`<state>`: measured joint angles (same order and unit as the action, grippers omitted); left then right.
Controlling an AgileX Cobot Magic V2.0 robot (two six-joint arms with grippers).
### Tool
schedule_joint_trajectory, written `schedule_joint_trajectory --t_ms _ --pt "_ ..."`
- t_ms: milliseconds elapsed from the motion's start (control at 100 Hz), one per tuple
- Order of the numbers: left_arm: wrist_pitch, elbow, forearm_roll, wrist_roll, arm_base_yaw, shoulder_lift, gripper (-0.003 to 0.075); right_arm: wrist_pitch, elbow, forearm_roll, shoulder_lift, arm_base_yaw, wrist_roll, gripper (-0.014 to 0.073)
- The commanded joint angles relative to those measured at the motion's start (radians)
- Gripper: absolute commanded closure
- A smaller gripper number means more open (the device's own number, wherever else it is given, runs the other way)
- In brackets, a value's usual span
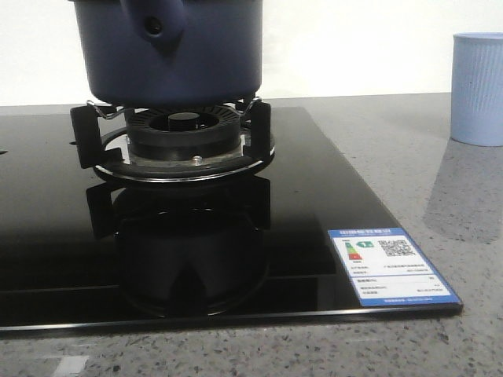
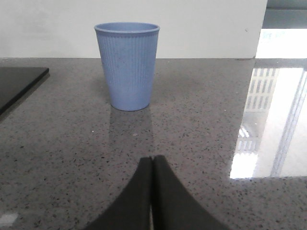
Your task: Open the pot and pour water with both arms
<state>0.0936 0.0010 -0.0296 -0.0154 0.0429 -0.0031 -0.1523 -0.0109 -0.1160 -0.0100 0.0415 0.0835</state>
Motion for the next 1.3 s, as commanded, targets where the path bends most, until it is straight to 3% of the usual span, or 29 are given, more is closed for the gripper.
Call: schedule_joint_trajectory --t_ms 0,1050,1290 --pt "-0.069 0.009 -0.005 0.009 -0.002 -0.028 0.0741 0.086 -0.024 -0.009 -0.020 0.005 -0.012 0.0664" --pt "-0.073 0.009 -0.008 0.009 -0.002 -0.028 0.0741 0.136 -0.024 -0.009 -0.020 0.005 -0.012 0.0664" --pt "-0.078 0.009 -0.164 0.009 -0.002 -0.028 0.0741 0.162 -0.024 0.103 -0.020 0.005 -0.012 0.0664"
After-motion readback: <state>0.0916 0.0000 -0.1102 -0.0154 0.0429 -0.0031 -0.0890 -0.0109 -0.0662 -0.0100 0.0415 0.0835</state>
